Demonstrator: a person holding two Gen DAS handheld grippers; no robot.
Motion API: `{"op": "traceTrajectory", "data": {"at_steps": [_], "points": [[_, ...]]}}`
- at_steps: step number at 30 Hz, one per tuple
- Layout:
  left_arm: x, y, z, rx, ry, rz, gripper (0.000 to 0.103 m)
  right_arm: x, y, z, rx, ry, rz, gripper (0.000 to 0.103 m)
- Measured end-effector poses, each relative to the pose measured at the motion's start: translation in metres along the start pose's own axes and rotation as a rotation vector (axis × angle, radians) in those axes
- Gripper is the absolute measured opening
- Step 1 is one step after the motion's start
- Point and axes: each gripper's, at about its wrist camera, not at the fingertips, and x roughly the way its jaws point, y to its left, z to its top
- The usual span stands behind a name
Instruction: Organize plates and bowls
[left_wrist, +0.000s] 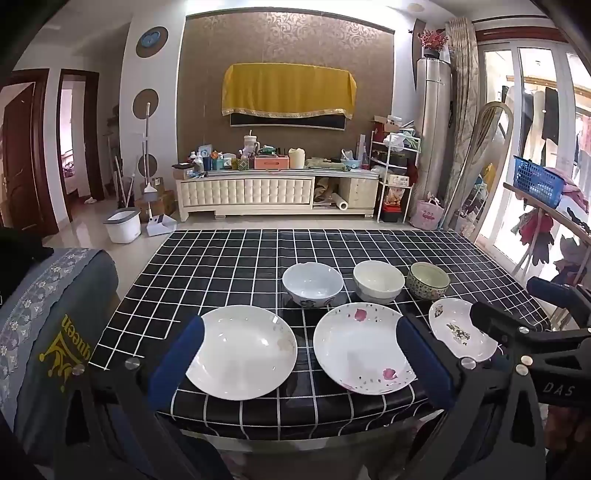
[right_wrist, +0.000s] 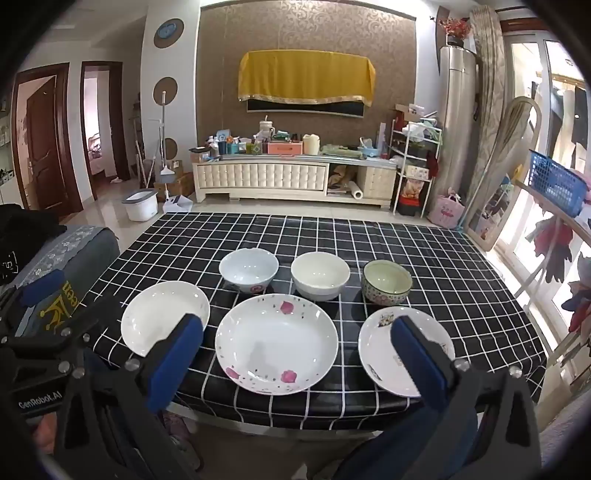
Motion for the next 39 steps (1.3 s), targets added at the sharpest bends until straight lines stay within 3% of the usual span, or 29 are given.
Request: {"op": "traceTrajectory", "data": {"at_steps": [4,39], "points": [[0.005,0.013,-0.004,-0.038,0.008,-0.026,0.103,0.001,-0.001,0.0,0.005,0.006,0.006,0.103],[0.006,0.004,-0.005,0.008,0.024,-0.002,0.103,0.001,-0.003,-0.005,0.012,0.024,0.003,0.103]]}}
